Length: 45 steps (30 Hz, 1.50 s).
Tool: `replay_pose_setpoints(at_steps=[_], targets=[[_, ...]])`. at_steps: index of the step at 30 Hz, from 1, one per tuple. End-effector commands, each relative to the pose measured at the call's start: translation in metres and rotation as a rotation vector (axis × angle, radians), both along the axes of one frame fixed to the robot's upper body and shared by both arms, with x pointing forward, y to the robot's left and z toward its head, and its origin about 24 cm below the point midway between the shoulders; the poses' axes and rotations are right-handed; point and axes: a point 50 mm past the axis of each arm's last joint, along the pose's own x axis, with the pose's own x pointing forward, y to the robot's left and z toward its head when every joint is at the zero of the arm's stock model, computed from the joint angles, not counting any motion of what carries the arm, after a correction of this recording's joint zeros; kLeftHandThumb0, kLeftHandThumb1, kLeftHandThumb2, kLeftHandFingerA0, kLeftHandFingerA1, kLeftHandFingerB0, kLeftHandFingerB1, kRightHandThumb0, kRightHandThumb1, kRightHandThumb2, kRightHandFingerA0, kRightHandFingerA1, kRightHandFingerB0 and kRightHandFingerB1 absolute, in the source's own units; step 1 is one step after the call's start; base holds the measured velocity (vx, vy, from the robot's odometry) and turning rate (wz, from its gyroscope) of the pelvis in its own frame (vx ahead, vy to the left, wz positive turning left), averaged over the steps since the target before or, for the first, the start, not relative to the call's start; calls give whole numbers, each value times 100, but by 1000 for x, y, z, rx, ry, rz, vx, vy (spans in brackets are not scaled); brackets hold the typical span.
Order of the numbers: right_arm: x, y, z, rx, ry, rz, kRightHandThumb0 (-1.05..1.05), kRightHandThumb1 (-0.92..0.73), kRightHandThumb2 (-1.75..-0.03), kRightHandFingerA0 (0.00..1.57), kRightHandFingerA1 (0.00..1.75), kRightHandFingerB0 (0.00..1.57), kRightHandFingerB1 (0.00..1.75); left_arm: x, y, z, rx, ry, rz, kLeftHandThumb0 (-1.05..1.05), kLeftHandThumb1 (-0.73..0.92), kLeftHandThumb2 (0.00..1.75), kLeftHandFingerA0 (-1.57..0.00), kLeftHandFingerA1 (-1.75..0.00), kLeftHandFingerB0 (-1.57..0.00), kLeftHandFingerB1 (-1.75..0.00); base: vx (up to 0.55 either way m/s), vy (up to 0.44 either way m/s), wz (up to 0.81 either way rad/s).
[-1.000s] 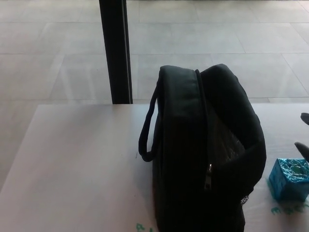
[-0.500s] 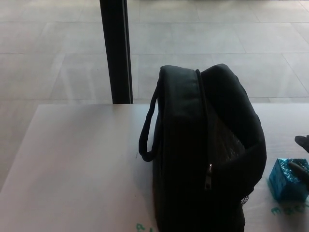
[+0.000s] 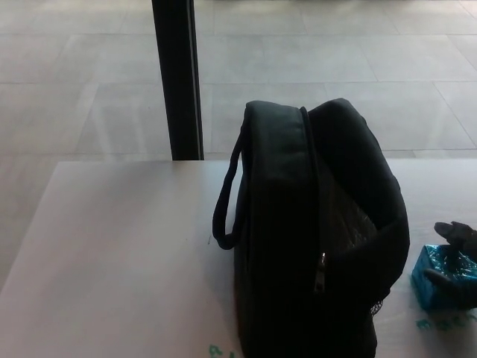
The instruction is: The robot uses its right hand to pick up the cube kept on the middle of the desk and put it inside the bag next to it
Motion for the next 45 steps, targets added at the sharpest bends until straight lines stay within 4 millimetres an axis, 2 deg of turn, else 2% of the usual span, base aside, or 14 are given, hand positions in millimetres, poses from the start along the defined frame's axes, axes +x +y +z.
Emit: replay_pose_setpoints(at_steps=[1, 2, 6, 12, 14, 17, 26, 30, 33, 34, 36, 40, 44, 45], targets=[[-4, 6, -8, -17, 9, 30, -70, -50, -86, 25, 58, 0, 17, -2, 2, -1, 6, 19, 17, -78, 50, 85, -27, -57, -19, -48, 0, 0, 0], [-5, 8, -9, -26, 0, 32, -58, -62, -59, 46, 60, 0, 19, -2, 2, -1, 1, 18, 28, -78, 50, 85, -26, -56, -18, -47, 0, 0, 0], [-6, 11, -11, -107, -54, 55, -39, -55, -68, 80, 78, 9, 23, 0, 1, 1, -17, 2, 31, -77, 51, 83, -25, -57, -18, -48, 0, 0, 0], [-3, 13, -13, -373, 75, 104, -26, -64, -59, 81, 95, 12, 29, 2, 3, 2, 1, 13, 20, -79, 51, 85, -24, -55, -17, -47, 0, 0, 0], [-3, 14, -12, -439, 92, 125, -21, -47, -95, 83, 96, 2, 47, 2, 3, 2, -2, 10, 31, -78, 51, 85, -25, -55, -18, -47, 0, 0, 0], [-6, 8, -12, -573, 83, 190, -27, -68, -62, 66, 137, 76, 67, 2, 3, 3, 16, 12, 1, -81, 52, 86, -25, -56, -17, -47, 0, 0, 0], [-10, 5, -16, -668, 56, 203, -25, -74, -82, 80, 148, 69, 53, 3, 4, 3, -2, 11, 33, -77, 66, 59, -30, -51, -22, -39, 0, 0, 0], [-13, 6, -17, -623, -11, 202, -26, -75, -86, 83, 146, 70, 54, 3, 4, 2, -3, 7, 36, -78, 50, 85, -26, -56, -18, -47, 0, 0, 0], [-15, 6, -19, -574, -92, 202, -27, -74, -86, 82, 147, 75, 71, 3, 5, 2, 5, 6, 26, -79, 50, 86, -26, -56, -18, -47, 0, 0, 0], [-16, 6, -19, -536, -140, 210, -27, -71, -89, 81, 158, 74, 124, 4, 5, 2, -6, 7, 36, -77, 51, 85, -26, -56, -18, -47, 0, 0, 0], [-17, 6, -19, -527, -169, 217, -28, -71, -88, 81, 152, 75, 92, 4, 5, 2, 15, 10, 28, -78, 51, 86, -27, -56, -19, -47, 0, 0, 0], [-20, 6, -18, -450, -268, 209, -26, -68, -84, 79, 175, 65, 156, 4, 5, 2, 7, 9, 29, -79, 50, 86, -26, -57, -18, -48, 0, 0, 0], [-20, 7, -16, -370, -312, 182, -24, -63, -95, 79, 175, 64, 167, 3, 5, 3, 16, 10, 12, -77, 67, 59, -31, -51, -22, -39, 0, 0, 0], [-20, 8, -14, -345, -329, 176, -23, -62, -94, 79, 175, 64, 168, 3, 5, 3, 7, 8, 35, -77, 50, 84, -27, -56, -20, -47, 0, 0, 0]])
